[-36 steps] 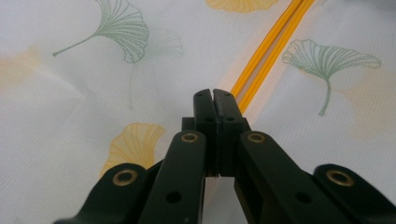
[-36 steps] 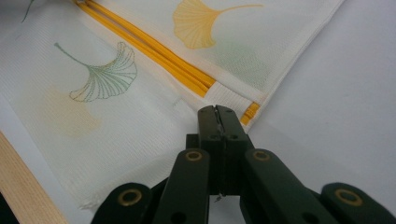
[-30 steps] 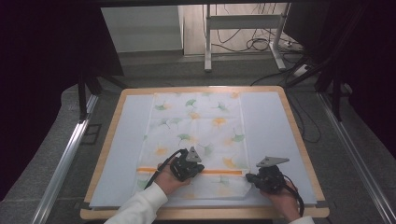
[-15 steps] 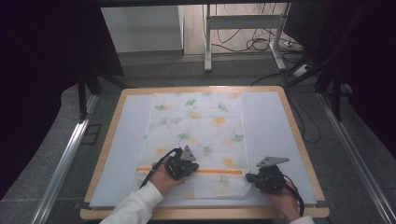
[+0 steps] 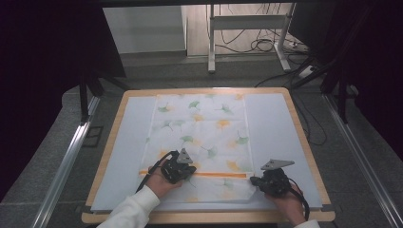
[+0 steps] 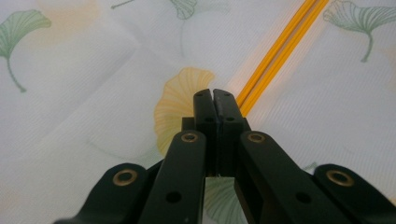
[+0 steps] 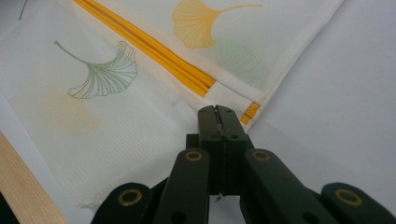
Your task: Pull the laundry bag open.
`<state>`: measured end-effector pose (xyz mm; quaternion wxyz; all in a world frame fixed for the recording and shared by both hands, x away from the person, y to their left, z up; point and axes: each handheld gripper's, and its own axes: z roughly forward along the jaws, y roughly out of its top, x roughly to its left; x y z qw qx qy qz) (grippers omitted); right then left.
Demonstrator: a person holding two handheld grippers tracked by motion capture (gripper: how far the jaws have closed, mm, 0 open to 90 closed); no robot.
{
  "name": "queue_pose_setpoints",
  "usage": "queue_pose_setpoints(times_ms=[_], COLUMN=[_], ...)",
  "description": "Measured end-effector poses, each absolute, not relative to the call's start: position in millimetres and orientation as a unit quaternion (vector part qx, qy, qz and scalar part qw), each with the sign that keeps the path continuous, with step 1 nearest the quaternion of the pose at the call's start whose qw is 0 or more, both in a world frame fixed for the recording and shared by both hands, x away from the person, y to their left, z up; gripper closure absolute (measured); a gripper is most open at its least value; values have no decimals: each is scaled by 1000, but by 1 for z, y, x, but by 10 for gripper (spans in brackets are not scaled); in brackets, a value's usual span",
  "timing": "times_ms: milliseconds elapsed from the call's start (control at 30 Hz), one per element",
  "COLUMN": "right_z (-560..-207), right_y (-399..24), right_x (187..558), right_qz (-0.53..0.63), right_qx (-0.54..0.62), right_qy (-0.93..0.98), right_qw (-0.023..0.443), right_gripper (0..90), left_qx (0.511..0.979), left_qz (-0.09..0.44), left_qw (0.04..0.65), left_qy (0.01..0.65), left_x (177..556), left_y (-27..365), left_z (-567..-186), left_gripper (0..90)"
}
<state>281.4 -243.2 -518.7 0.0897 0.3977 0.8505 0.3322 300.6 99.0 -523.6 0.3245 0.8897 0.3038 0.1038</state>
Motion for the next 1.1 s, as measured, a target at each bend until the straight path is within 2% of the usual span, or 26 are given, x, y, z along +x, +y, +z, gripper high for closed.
queue_pose_setpoints(times_ms=[1100], right_z=[-519], right_y=[-243], right_x=[281], right_qz=[333], right_qx=[399], right_qy=[850], right_qw=[91], right_gripper=[895], left_qx=[882], left_qz=[113], left_qw=[316], left_qy=[330], left_x=[293], left_y=[139], left_z=[-525], left_gripper=[900])
